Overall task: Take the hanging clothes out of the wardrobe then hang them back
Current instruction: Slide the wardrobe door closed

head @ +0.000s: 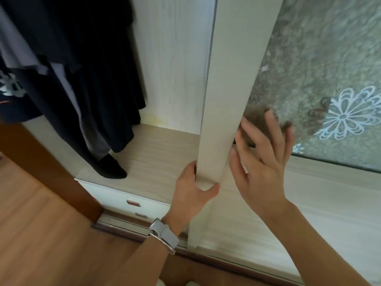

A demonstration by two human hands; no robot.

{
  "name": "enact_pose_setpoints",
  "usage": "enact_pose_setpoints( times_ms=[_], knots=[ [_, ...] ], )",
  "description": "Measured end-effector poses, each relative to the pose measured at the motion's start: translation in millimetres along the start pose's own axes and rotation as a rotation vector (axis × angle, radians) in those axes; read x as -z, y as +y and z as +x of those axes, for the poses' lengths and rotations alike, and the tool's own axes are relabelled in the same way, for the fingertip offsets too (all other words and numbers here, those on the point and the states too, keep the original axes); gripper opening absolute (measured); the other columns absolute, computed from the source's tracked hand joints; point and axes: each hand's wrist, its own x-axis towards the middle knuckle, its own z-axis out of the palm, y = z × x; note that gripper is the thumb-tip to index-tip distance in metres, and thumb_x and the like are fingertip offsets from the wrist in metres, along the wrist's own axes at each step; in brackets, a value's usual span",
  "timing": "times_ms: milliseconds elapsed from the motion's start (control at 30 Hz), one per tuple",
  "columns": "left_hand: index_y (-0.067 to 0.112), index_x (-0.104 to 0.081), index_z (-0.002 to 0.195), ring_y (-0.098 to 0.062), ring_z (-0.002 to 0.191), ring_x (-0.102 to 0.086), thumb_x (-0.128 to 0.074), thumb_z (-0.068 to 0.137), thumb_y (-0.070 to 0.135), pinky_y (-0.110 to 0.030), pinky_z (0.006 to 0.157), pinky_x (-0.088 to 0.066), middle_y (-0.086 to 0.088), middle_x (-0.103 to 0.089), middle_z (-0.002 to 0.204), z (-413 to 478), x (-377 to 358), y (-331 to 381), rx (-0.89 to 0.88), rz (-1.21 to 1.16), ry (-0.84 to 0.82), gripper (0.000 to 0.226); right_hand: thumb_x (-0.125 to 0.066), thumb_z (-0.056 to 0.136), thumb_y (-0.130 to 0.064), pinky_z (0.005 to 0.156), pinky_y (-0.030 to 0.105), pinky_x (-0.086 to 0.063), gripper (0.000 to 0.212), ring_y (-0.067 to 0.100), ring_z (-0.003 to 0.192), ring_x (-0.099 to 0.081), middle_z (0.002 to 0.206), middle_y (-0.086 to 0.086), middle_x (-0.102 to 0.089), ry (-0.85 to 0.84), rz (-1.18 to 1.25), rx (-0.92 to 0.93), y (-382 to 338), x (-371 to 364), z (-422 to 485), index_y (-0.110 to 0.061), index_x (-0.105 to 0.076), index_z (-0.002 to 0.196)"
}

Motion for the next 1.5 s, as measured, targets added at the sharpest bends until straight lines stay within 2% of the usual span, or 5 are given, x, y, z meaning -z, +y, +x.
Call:
enact_pose_setpoints(
  times_ms=[700, 900, 1000, 1267, 1500],
  knots=[
    [0.057, -0.031, 0.113, 0.015, 0.108, -0.049, -0.066, 0.067, 0.052, 0.000, 0.089, -0.040, 0.034, -0.047, 0.113, 71, 242, -73, -0.135, 0.108, 0.267, 0.058, -0.054, 0.080, -0.029, 0.118, 0.043, 0.001, 0.044, 0.015, 0.147, -0.001, 0.136, 0.000, -0.039, -0.076, -0.080, 0.143, -202, -160, 64, -0.009, -0.048, 0.119],
    [0.020, -0.039, 0.133, 0.006, 0.105, -0.038, -0.047, 0.061, 0.066, 0.008, 0.086, -0.028, 0.017, -0.043, 0.115, 100, 314, -86, -0.136, 0.235, 0.319, 0.086, -0.057, 0.083, -0.026, 0.108, 0.038, -0.019, 0.034, 0.018, 0.127, -0.040, 0.129, -0.002, -0.048, -0.014, -0.083, 0.228, -260, -203, 100, -0.012, -0.061, 0.113],
    [0.010, -0.050, 0.119, -0.013, 0.116, -0.039, -0.045, 0.076, 0.068, -0.019, 0.104, -0.034, -0.004, -0.055, 0.117, 113, 345, -105, -0.254, 0.472, 0.492, 0.073, -0.058, 0.084, -0.027, 0.106, 0.035, -0.020, 0.033, 0.013, 0.121, -0.044, 0.123, -0.003, -0.063, 0.008, -0.044, 0.242, -281, -220, 118, -0.014, -0.063, 0.114],
    [0.011, -0.044, 0.132, -0.004, 0.113, -0.030, -0.048, 0.065, 0.064, -0.005, 0.093, -0.020, 0.003, -0.046, 0.124, 125, 401, -119, -0.065, 0.416, 0.502, 0.086, -0.052, 0.083, -0.031, 0.105, 0.035, -0.015, 0.040, 0.013, 0.123, -0.040, 0.125, -0.006, -0.064, -0.103, 0.015, 0.305, -331, -260, 141, -0.016, -0.063, 0.118],
    [0.018, -0.038, 0.137, -0.013, 0.129, -0.034, -0.070, 0.075, 0.037, -0.023, 0.110, -0.027, 0.002, -0.044, 0.136, 133, 435, -130, 0.012, 0.455, 0.638, 0.073, -0.046, 0.082, -0.032, 0.100, 0.034, -0.025, 0.042, 0.012, 0.124, -0.039, 0.129, -0.007, -0.061, -0.166, 0.085, 0.292, -369, -284, 154, -0.017, -0.064, 0.117]
  ],
)
